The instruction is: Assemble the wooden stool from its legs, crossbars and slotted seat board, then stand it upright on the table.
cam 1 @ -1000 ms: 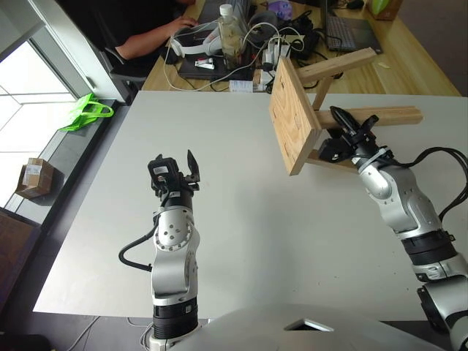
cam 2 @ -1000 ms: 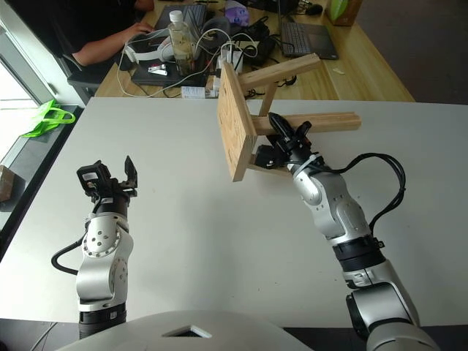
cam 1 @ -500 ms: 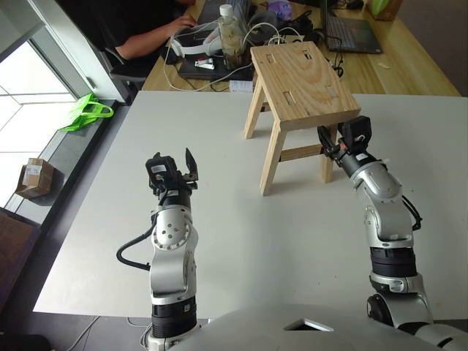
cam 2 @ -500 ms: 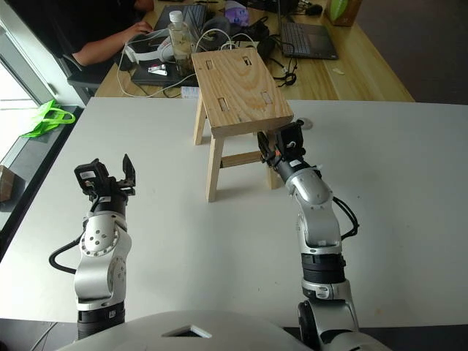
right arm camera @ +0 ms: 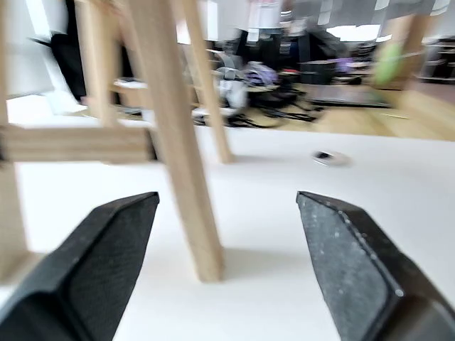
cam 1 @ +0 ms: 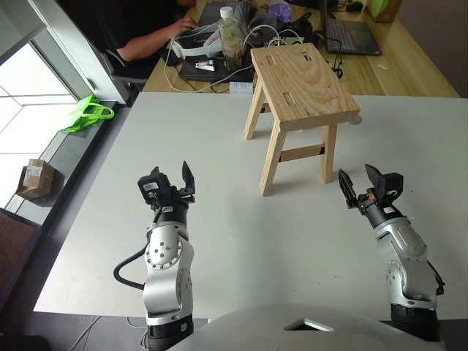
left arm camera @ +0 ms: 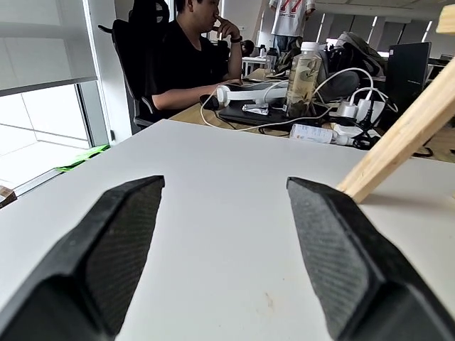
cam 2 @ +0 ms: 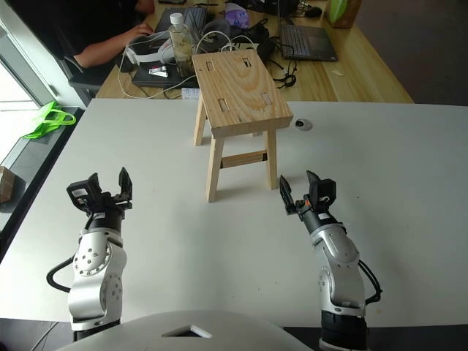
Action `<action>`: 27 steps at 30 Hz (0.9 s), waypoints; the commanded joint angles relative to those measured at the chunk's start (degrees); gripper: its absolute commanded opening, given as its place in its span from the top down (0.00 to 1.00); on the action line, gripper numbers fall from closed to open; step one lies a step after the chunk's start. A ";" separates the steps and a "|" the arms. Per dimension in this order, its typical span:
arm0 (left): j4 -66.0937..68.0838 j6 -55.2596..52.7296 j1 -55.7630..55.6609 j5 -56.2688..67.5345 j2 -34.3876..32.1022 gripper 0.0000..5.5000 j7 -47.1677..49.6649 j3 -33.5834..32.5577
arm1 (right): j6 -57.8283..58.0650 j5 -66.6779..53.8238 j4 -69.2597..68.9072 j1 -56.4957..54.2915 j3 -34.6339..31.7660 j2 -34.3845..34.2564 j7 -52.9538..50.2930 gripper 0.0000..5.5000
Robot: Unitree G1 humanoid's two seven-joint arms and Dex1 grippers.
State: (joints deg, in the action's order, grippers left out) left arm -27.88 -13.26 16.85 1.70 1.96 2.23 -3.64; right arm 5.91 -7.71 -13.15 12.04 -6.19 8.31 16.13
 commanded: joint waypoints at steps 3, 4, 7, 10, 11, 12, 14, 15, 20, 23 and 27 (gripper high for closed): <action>5.66 7.80 3.61 -2.37 -0.18 0.41 -1.71 5.37 | -12.70 2.14 11.58 0.78 -1.93 -5.47 -8.38 0.35; 6.02 8.53 3.66 -2.96 -0.11 0.41 -1.36 5.85 | -13.43 1.31 12.39 0.60 -2.38 -5.90 -8.62 0.35; 7.27 10.11 2.88 -3.58 -0.01 0.41 -0.64 5.84 | -14.57 -1.06 12.37 0.53 -1.93 -6.28 -6.85 0.35; 8.34 10.78 2.06 -4.26 -0.51 0.41 -0.45 5.54 | -15.13 -1.99 12.46 0.44 -1.51 -6.36 -6.15 0.35; 8.56 10.92 1.85 -4.41 -0.69 0.41 -0.47 5.55 | -15.25 -2.05 12.40 0.48 -1.43 -6.42 -6.13 0.35; 8.74 11.04 1.58 -4.54 -0.83 0.41 -0.46 5.57 | -15.40 -2.22 12.31 0.46 -1.24 -6.50 -6.01 0.35; 9.17 11.16 1.04 -4.66 -0.85 0.41 -0.32 5.52 | -15.58 -2.33 12.35 0.40 -0.90 -6.50 -5.87 0.35; 9.31 11.16 0.82 -4.71 -0.85 0.41 -0.28 5.51 | -15.68 -2.26 12.46 0.37 -0.75 -6.44 -5.87 0.35; 9.93 11.07 -0.02 -4.81 -0.92 0.41 -0.13 5.63 | -16.11 -2.05 13.25 0.10 -0.36 -6.27 -5.70 0.35; 10.19 10.91 -0.63 -4.95 -0.70 0.41 0.11 5.82 | -16.47 -1.34 13.72 -0.35 -0.24 -5.96 -5.97 0.35; 10.28 10.52 -1.60 -4.98 -0.55 0.41 0.30 6.02 | -16.79 -0.80 14.03 -0.86 -0.08 -5.90 -6.36 0.35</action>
State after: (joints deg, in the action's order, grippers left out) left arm -17.96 -2.62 16.41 -2.86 1.23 2.17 2.19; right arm -10.34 -9.04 0.52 12.33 -6.36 2.26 10.32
